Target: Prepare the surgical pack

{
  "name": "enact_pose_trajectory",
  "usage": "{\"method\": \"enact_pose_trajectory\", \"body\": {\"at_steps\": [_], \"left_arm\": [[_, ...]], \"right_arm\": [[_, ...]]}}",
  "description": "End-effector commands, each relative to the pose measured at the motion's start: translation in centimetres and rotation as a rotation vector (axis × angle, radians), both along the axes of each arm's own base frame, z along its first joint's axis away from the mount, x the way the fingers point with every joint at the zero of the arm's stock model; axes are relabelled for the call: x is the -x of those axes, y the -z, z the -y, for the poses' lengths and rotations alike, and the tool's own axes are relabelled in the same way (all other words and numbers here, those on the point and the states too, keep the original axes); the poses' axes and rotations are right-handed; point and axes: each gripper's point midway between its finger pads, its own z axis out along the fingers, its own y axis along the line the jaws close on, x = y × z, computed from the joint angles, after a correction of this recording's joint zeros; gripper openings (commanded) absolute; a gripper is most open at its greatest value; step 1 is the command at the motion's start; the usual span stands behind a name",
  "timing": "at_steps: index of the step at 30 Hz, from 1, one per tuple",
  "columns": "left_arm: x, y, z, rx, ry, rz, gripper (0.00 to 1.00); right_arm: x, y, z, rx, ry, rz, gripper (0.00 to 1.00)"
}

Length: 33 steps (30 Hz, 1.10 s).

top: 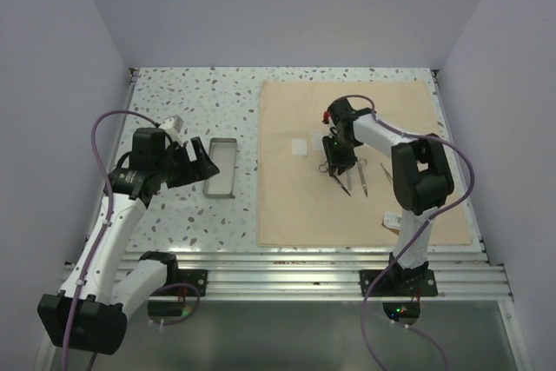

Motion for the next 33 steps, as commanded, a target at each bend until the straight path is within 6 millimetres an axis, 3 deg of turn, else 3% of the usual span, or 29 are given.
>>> {"method": "enact_pose_trajectory", "body": {"at_steps": [1, 11, 18, 21, 25, 30, 33], "left_arm": [[-0.4, -0.5, 0.7, 0.016, 0.034, 0.031, 0.87], [-0.7, -0.3, 0.7, 0.017, 0.034, 0.026, 0.85], [-1.0, -0.4, 0.9, 0.022, 0.033, 0.023, 0.85], [-1.4, -0.5, 1.2, 0.04, 0.038, 0.015, 0.84], [-1.9, -0.9, 2.2, 0.061, 0.057, 0.003, 0.84], [-2.5, -1.6, 4.7, 0.089, 0.092, 0.028, 0.84], [-2.6, -1.0, 6.7, 0.107, 0.121, 0.006, 0.82]], "right_arm": [[-1.2, 0.0, -0.2, 0.031, -0.018, 0.05, 0.35], [-0.5, 1.5, -0.1, 0.105, -0.011, 0.03, 0.21], [-0.6, 1.4, 0.5, 0.137, 0.006, 0.04, 0.08], [-1.0, 0.1, -0.3, 0.101, 0.008, 0.053, 0.0], [-1.0, -2.1, -1.2, 0.046, 0.027, 0.057, 0.0], [-0.9, -4.3, -2.8, -0.048, 0.047, 0.049, 0.0], [-0.8, -4.6, -3.5, -0.083, 0.057, 0.04, 0.0]]}}
